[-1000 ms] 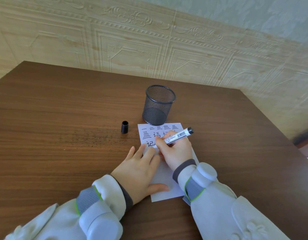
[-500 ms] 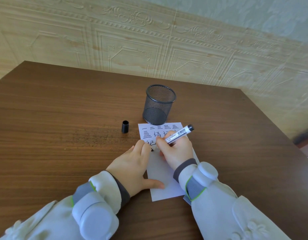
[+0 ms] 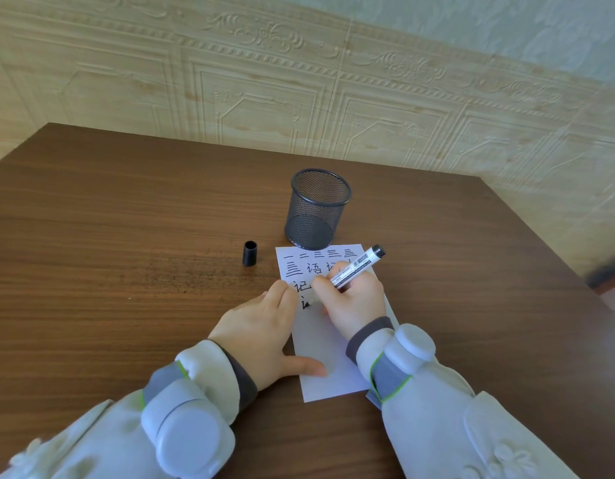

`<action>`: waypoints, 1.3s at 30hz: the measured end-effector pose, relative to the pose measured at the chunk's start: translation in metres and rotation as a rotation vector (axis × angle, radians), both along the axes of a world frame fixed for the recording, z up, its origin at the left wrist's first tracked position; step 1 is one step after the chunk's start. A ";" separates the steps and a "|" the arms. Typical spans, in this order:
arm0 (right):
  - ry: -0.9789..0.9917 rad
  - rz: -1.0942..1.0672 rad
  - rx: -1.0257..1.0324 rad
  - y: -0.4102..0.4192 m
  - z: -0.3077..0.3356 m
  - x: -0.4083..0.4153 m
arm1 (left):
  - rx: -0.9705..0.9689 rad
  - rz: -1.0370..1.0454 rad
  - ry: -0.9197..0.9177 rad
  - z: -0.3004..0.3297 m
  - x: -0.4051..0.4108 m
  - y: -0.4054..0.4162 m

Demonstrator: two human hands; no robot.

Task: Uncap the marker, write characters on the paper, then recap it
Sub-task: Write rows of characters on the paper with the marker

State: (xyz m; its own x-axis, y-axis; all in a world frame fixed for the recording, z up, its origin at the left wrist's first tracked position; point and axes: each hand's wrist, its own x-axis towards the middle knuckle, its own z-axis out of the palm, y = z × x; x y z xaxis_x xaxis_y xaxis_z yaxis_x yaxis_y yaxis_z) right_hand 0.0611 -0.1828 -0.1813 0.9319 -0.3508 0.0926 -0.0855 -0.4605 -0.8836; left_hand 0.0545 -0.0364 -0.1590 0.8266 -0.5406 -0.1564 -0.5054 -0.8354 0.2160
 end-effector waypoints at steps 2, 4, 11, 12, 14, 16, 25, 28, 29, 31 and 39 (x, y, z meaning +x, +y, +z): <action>-0.008 -0.034 0.008 -0.001 0.000 0.000 | 0.000 0.000 -0.003 0.000 0.000 0.000; -0.004 -0.040 0.015 -0.001 0.002 -0.001 | 0.003 -0.001 -0.005 0.001 0.000 0.000; 0.023 -0.085 0.033 0.000 0.004 -0.001 | 0.003 -0.002 -0.012 0.000 -0.001 0.000; 0.026 -0.091 0.018 0.000 0.003 -0.001 | 0.005 -0.003 -0.014 0.000 -0.001 0.000; 0.018 -0.118 -0.008 -0.001 0.002 0.000 | 0.009 -0.005 -0.014 0.000 -0.001 0.000; 0.012 -0.151 -0.019 -0.003 0.002 0.000 | 0.009 -0.006 -0.010 0.001 -0.001 0.000; 0.037 -0.109 -0.006 0.002 0.005 -0.002 | 0.004 -0.002 -0.007 0.000 0.000 -0.001; 0.031 -0.161 -0.038 -0.001 0.004 -0.001 | 0.001 -0.003 0.001 0.000 0.000 -0.001; 0.028 -0.175 -0.042 -0.002 0.003 0.000 | 0.001 -0.003 0.005 0.000 0.000 -0.001; 0.029 -0.176 -0.043 -0.003 0.003 0.000 | 0.003 -0.004 0.009 0.000 -0.001 -0.001; 0.052 -0.141 -0.041 -0.002 0.006 -0.002 | 0.012 -0.004 0.005 0.000 -0.001 -0.001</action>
State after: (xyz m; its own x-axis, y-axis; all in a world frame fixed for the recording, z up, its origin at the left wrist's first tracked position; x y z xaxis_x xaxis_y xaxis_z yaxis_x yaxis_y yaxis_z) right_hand 0.0593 -0.1853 -0.1749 0.8773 -0.4759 0.0620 -0.1976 -0.4758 -0.8571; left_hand 0.0535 -0.0371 -0.1587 0.8236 -0.5420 -0.1669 -0.5079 -0.8359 0.2080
